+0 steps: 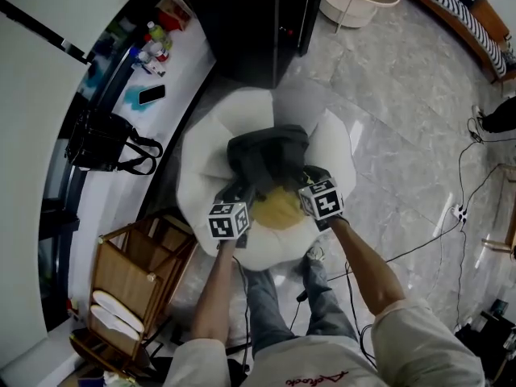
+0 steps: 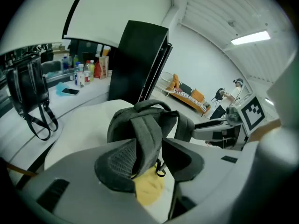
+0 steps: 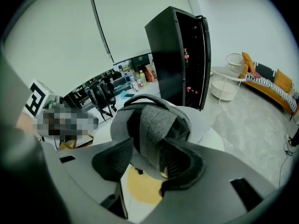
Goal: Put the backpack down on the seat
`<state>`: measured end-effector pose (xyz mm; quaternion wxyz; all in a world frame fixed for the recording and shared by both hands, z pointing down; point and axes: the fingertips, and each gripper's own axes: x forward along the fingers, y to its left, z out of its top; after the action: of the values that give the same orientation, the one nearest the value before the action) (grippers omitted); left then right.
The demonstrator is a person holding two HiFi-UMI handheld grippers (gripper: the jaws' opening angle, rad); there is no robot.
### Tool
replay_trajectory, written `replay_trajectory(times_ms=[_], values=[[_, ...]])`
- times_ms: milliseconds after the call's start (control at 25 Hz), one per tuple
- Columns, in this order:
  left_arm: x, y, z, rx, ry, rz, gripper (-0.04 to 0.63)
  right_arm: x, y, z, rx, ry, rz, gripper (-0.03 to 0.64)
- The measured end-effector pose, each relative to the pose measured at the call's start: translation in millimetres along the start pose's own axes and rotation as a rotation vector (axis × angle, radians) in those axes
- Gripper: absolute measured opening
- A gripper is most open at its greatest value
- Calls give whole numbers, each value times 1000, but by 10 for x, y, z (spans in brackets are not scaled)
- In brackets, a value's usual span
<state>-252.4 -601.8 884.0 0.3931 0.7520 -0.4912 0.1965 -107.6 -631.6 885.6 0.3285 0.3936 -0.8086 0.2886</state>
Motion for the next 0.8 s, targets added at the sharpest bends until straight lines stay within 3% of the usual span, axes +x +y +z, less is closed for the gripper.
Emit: replay_trajectory(times_ms=[240,480,640,800], values=[[-109,-262,3,64,-1,-6,164,-199,211,158,-106,-29,-5,197],[-250,-660,90,93,-31,-44,163,-491,341,217,-82,-60,-10,128],[-397,-848,169,138,-72,-21,81,-718,393,199,-80,-85,-28,48],[-524,-1054,192,165,-98,-5,37,-880,509,163,-92,-97,0,28]])
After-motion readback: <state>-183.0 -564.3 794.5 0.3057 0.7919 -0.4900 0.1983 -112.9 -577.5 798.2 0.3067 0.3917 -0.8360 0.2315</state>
